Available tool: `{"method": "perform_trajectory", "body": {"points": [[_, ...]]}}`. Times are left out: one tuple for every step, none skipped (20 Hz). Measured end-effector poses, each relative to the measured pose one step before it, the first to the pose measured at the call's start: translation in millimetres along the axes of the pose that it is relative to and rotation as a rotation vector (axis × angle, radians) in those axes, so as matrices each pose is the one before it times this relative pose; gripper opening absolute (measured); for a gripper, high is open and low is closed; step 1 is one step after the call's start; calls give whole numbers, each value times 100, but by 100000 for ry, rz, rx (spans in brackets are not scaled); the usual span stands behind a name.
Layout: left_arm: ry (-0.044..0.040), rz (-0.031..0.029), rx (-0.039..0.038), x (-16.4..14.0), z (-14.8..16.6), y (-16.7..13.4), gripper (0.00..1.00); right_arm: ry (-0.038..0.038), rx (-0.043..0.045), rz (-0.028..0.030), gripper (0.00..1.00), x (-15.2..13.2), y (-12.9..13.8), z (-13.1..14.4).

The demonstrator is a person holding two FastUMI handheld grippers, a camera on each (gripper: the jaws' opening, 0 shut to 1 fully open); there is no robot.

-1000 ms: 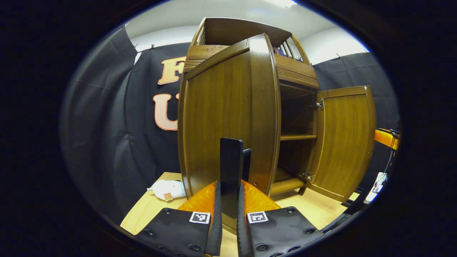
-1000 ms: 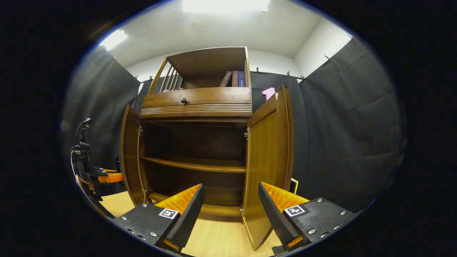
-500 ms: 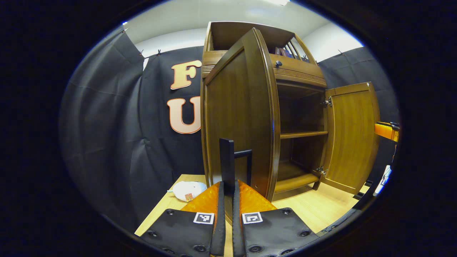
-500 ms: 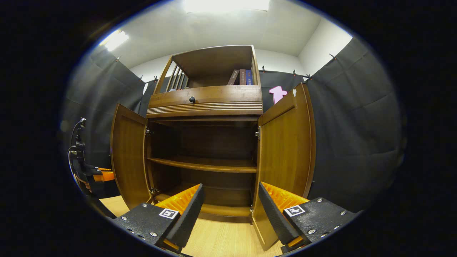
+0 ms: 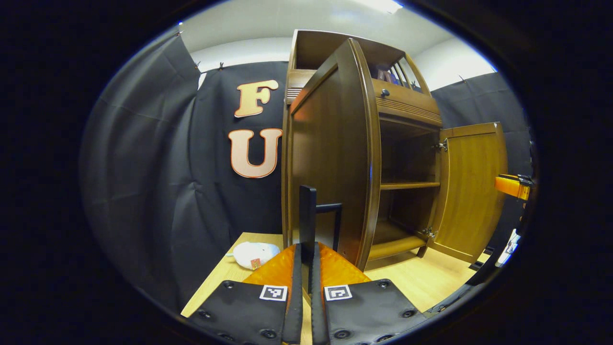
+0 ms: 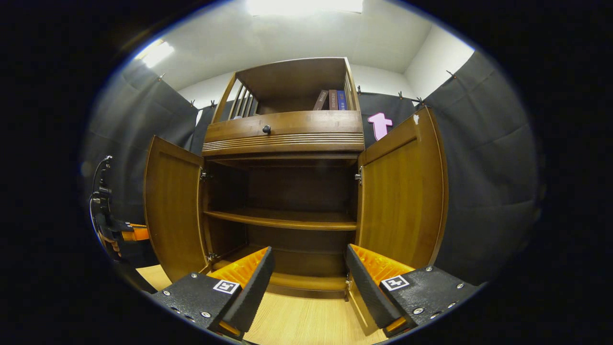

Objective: Open the right door of the double-door shoe cabinet with the right hand, and open the left door with the left hand.

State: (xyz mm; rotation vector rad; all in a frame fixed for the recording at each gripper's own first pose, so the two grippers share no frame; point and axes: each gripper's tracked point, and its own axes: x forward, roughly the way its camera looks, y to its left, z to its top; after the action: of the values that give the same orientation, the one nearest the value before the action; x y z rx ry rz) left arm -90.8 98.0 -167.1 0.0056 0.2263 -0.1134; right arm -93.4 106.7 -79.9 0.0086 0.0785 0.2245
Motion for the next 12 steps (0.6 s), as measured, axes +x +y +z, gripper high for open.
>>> {"method": "perform_trajectory", "body": {"points": [[-229,735,-167,-104,-27,556,14,217,-124,239,92,153,313,-70],[-126,873,78,-52,42,612,14,247,-180,228,92,81,261,-156],[-105,914,137,-48,73,642,13,302,-181,292,92,163,262,-106],[-151,748,35,41,46,666,14,242,-106,307,92,172,353,-87],[-8,578,-113,85,-62,320,12,260,-85,284,92,202,281,-143],[-7,399,-265,54,98,501,13,273,115,250,92,204,355,-97],[-30,106,-241,-95,-4,440,14,513,322,687,92,173,383,-235],[101,-131,-31,-10,-33,401,13,341,490,697,92,241,400,-220],[18,87,79,-35,28,417,13,231,432,556,92,362,388,-188],[160,448,85,183,16,683,10,330,304,354,92,188,371,-210],[-149,732,-50,106,97,707,11,424,216,323,92,266,357,-179],[302,-392,-70,-17,43,579,2,498,208,384,92,252,338,-183]]}}
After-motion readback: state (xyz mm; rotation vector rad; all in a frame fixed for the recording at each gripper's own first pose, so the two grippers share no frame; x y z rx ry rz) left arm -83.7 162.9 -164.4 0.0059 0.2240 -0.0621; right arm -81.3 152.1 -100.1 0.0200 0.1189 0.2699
